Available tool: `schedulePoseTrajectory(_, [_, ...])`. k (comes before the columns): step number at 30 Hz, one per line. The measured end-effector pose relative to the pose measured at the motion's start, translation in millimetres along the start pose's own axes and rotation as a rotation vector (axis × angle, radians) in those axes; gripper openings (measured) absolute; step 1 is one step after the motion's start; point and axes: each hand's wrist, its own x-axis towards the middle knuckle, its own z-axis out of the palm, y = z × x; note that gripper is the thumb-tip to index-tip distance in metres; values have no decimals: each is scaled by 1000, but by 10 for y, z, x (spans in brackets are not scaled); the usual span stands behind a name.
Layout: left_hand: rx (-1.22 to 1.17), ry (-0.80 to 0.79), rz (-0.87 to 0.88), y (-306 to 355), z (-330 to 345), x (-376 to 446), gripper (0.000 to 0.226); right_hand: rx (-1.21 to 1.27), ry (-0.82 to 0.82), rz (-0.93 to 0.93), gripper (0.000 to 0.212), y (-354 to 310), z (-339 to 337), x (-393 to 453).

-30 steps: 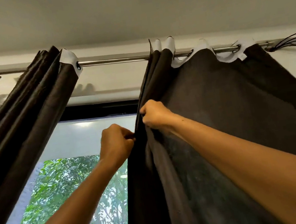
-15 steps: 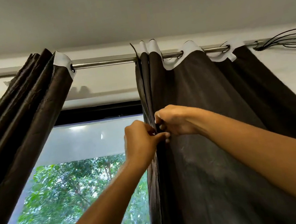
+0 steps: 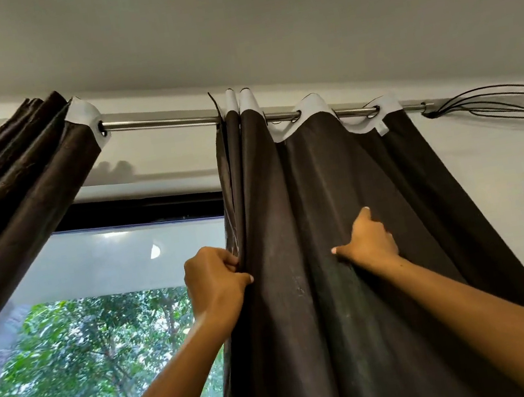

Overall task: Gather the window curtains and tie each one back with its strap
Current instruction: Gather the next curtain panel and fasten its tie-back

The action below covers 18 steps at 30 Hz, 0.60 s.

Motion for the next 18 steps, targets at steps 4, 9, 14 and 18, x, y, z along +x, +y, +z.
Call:
schedulePoseTrajectory(4, [33, 1, 33, 6, 18, -21, 26, -48, 156, -88, 32, -83, 86, 18])
schedulePoseTrajectory(9, [54, 18, 50, -32, -17, -15, 23, 118, 62, -167, 20, -275, 127, -30])
schedulePoseTrajectory(14, [1, -28, 35, -181, -230, 60, 21, 322, -95, -439, 23, -1063, 323, -321])
schedulePoseTrajectory(18, [-148, -63, 13, -296, -523, 133, 21, 311, -205, -547, 28, -1577, 497, -539])
